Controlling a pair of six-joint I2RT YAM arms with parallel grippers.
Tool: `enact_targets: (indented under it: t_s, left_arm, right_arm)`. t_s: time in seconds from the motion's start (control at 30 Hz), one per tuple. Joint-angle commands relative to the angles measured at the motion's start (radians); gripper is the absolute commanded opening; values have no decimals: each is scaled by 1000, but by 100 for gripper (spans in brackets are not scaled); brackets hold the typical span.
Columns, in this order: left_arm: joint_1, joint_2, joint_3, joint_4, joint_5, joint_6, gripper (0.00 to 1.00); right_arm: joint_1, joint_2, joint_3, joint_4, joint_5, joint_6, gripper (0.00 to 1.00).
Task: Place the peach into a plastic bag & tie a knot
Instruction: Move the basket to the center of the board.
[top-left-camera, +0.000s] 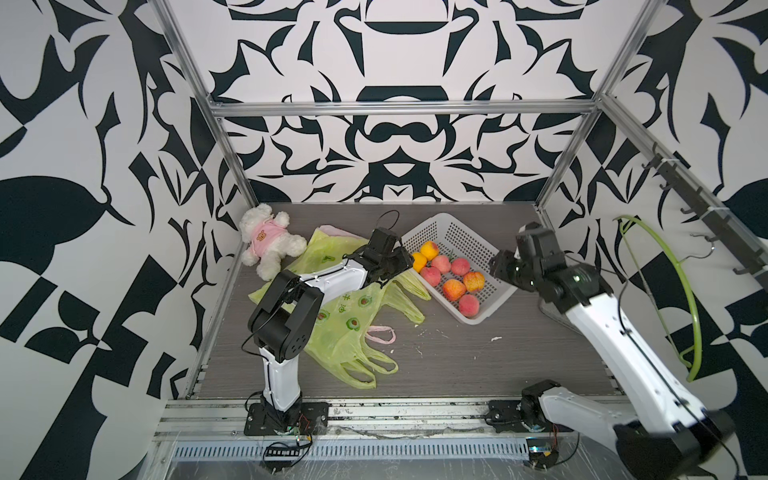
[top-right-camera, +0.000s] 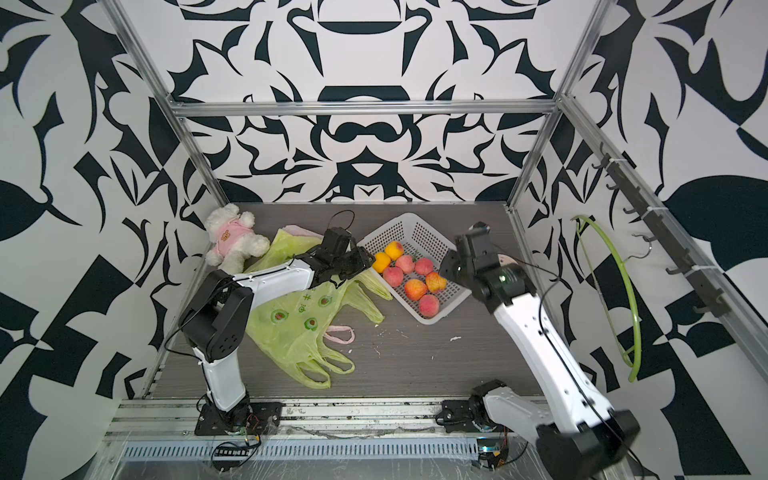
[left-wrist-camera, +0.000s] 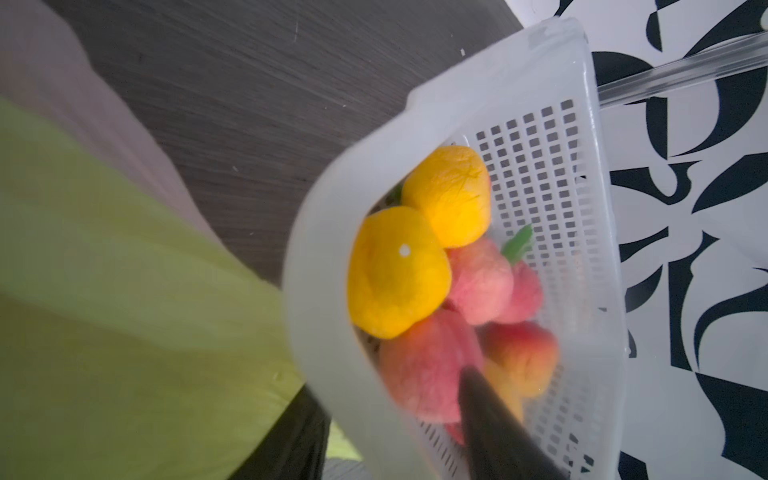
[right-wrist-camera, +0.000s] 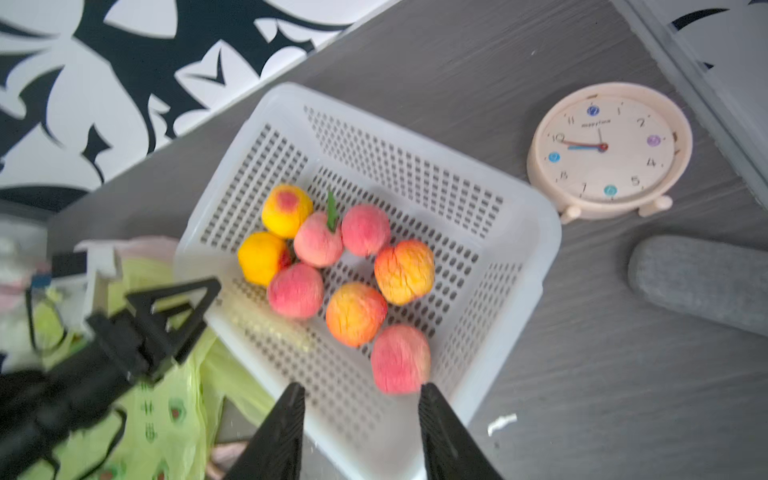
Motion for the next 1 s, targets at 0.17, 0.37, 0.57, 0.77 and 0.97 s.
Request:
enact_targets:
  t_s: [0.17,0.37,0.57,0.77,0.97]
  left_arm:
    - [-4,133,177,-40,29,-2,54]
    - [-4,212,295,-56,38,-3,55]
    - [-4,275,398,-62,50,-2,56]
    - [-3,301,435,-57,55,-1,57]
    - [-2,253,434,-93,20,46,59]
  right_arm:
    - [-247,401,178,136,-209,-151,47]
    - [-339,604,226,171,-360,-98,45]
    - [-340,509,83,259,-414,-56,45]
    - [-339,332,-92,274,-415,-25,44]
    - [-308,124,-302,313,-441,28,43]
